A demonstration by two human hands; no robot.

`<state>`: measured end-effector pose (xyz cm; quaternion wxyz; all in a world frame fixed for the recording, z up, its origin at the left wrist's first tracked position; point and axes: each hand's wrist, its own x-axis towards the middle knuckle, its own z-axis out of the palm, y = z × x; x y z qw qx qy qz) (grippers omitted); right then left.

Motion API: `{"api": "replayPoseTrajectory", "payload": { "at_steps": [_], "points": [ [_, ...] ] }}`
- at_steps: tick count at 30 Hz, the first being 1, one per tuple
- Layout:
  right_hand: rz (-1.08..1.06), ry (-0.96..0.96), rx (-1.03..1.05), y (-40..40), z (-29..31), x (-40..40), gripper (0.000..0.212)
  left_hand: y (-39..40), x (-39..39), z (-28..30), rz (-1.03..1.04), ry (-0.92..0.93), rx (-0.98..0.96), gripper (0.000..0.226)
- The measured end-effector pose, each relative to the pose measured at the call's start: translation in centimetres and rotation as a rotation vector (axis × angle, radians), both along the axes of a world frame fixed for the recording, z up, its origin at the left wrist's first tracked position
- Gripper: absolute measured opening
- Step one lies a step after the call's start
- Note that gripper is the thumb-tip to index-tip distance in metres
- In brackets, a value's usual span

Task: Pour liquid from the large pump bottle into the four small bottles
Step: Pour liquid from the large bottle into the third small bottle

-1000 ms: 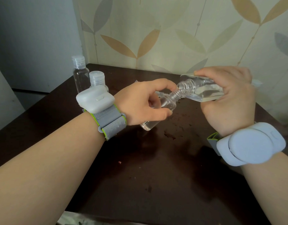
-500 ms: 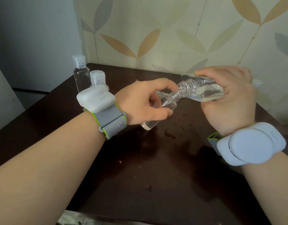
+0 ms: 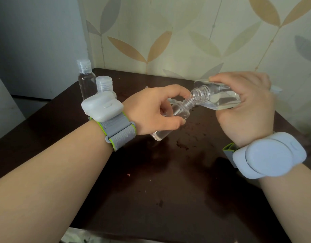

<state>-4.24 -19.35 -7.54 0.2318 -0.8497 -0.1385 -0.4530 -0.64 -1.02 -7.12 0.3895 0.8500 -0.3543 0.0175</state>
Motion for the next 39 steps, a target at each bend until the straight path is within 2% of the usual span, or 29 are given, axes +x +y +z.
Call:
{"api": "replayPoseTrajectory", "payload": {
  "at_steps": [7, 19, 27, 39],
  "points": [
    [-0.010, -0.005, -0.004, -0.06, -0.20, 0.12, 0.039, 0.10, 0.12, -0.09, -0.003, -0.013, -0.003, 0.039],
    [-0.009, 0.005, 0.003, -0.05, -0.06, 0.00, 0.038, 0.04, -0.09, 0.04, 0.002, -0.017, 0.026, 0.032],
    [-0.011, 0.007, 0.003, 0.00, -0.11, -0.06, 0.044, -0.02, -0.17, 0.09, 0.004, -0.026, 0.032, 0.031],
    [-0.009, 0.009, -0.004, -0.05, -0.23, 0.01, 0.042, 0.11, 0.12, -0.11, 0.000, -0.037, 0.025, 0.038]
  ]
}}
